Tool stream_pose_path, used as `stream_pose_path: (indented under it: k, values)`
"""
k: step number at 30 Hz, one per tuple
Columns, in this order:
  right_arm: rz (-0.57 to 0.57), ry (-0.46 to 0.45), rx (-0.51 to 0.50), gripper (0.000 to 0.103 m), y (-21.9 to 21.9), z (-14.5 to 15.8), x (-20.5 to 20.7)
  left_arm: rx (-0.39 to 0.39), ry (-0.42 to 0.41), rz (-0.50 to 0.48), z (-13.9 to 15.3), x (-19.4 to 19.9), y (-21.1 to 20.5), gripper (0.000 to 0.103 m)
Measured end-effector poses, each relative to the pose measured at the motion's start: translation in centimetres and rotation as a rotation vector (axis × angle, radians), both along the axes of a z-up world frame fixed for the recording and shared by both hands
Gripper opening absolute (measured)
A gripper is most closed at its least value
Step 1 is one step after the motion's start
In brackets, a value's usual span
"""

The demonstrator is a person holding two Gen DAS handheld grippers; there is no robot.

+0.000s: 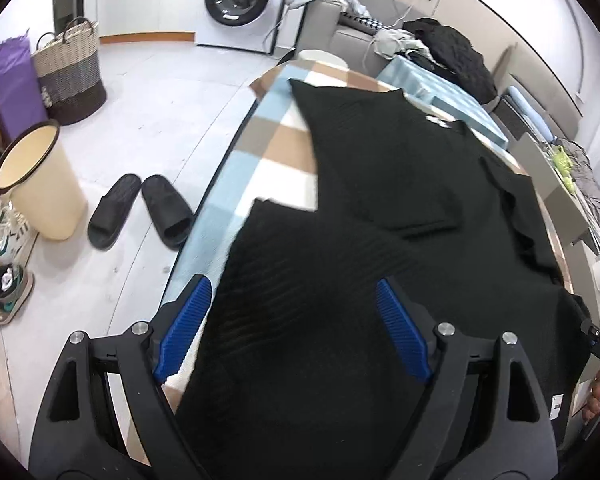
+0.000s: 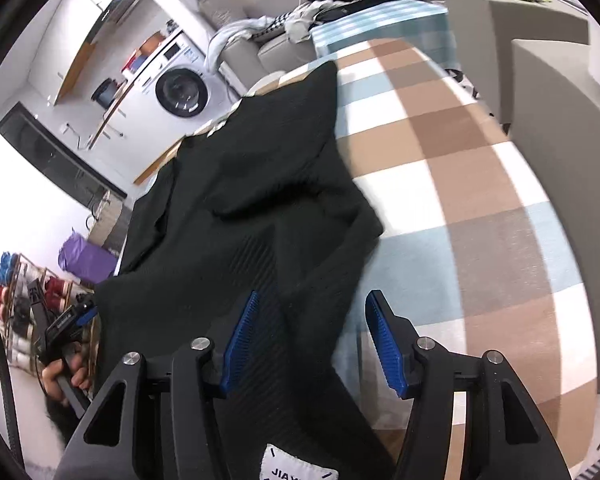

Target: Fold small clothes

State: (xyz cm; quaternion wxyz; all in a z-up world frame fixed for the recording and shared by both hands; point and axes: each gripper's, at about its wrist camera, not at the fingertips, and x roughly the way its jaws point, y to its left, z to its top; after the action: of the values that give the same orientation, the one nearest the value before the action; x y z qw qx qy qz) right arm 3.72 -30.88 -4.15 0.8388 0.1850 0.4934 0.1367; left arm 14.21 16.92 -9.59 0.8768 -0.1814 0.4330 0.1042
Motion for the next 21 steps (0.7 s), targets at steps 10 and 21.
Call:
stream_pose_path:
  k: [10,21]
  values:
    - [0.028,0.004,0.012,0.056,1.2,-0.2,-0.5,-0.023,0.033,0.019,-2.1,1.3,1.5,0.082]
    - [0.066,-0.043,0.01,0.008,1.6,0.0,0.1,-0.073,-0.055,-0.065,-0.1,-0.9,-0.8,0.006]
